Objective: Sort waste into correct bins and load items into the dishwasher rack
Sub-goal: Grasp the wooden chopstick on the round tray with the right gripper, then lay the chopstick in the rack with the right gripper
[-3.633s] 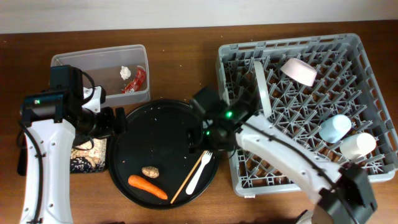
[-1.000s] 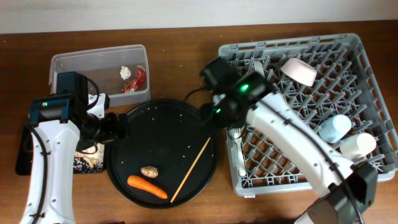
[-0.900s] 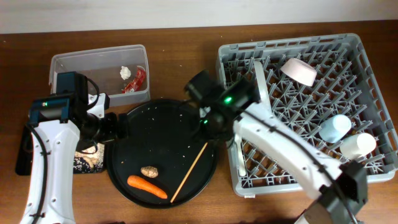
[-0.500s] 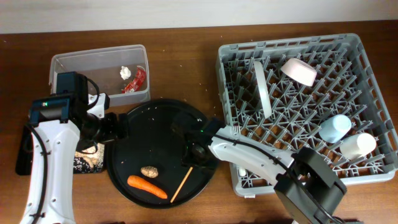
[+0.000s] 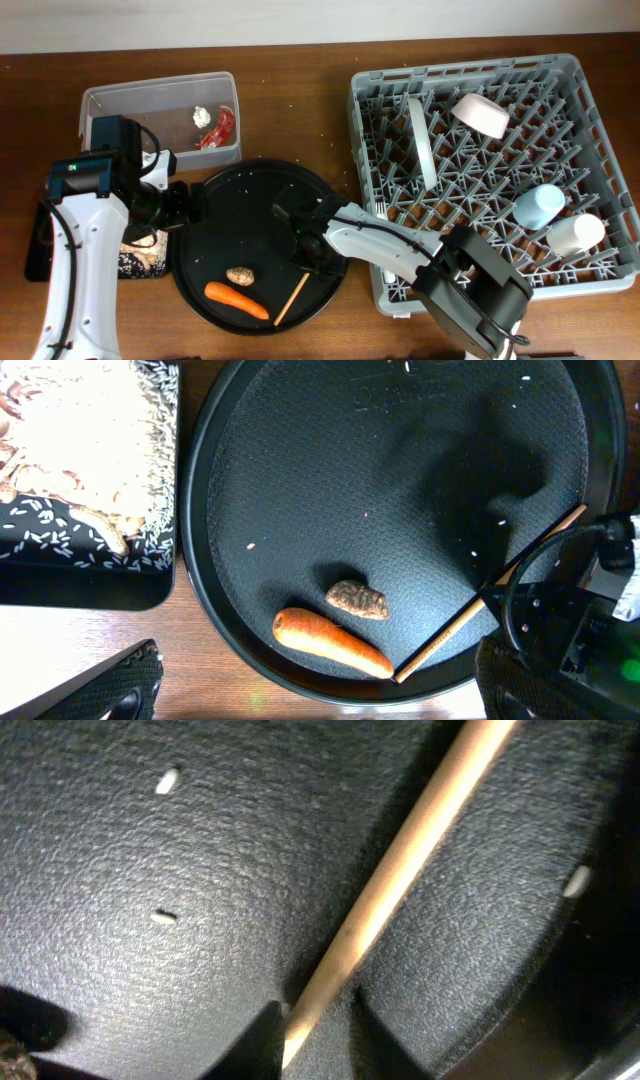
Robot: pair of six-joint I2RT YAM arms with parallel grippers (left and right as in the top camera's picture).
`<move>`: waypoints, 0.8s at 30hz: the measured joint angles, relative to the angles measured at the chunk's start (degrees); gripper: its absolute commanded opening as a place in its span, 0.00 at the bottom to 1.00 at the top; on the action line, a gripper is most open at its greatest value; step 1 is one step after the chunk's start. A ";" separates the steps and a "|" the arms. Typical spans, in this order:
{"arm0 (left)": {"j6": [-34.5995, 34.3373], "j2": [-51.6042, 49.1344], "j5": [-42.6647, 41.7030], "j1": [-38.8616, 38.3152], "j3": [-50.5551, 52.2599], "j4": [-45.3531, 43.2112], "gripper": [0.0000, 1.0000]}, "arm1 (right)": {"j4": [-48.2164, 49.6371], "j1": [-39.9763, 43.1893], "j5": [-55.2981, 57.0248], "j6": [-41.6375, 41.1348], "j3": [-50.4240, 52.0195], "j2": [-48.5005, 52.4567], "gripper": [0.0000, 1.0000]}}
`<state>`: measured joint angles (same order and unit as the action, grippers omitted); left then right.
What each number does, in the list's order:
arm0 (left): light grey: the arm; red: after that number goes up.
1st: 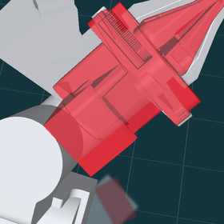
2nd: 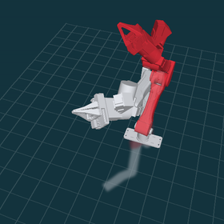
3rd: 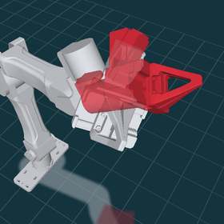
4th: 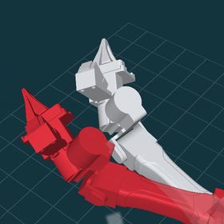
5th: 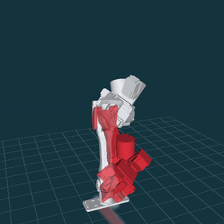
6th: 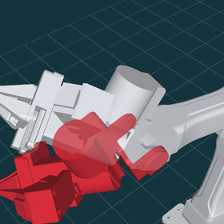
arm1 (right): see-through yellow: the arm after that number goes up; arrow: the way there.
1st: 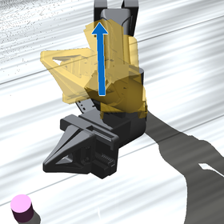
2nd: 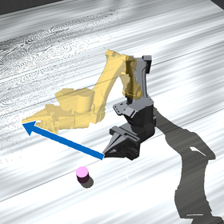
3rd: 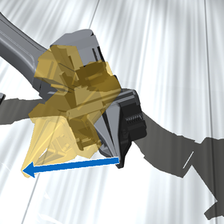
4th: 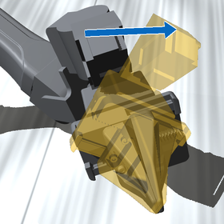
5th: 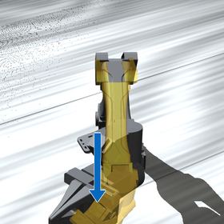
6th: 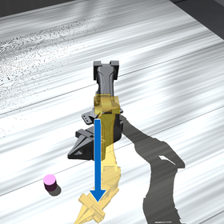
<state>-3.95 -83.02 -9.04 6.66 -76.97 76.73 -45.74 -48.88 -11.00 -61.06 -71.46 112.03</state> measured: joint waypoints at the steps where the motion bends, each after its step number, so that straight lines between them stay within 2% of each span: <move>1: 0.00 0.00 0.00 0.00 0.00 0.02 0.99 | -0.04 -0.02 -0.13 -0.04 -0.02 0.11 0.19; 10: 0.00 0.00 0.00 0.00 0.00 0.00 0.99 | 2.73 -0.02 -0.98 -0.37 -0.15 0.20 0.11; 14: 0.00 0.00 0.00 0.00 0.00 0.04 0.99 | 0.39 -0.02 -1.11 3.32 -4.13 0.39 0.10; 16: 0.00 0.00 -0.02 0.00 0.00 0.07 0.99 | -3.39 -0.02 -0.46 5.88 -7.28 -0.11 0.10; 21: 0.00 0.00 0.00 0.00 0.02 0.09 0.99 | -20.79 0.66 7.28 16.68 -18.40 -4.00 0.05; 24: 0.00 0.00 0.00 0.00 0.02 0.04 0.99 | -29.00 5.95 9.49 24.13 -22.51 -6.84 0.05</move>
<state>-3.95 -83.02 -9.04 6.66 -76.95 76.77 -74.74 -42.94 -1.52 -36.93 -93.97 105.19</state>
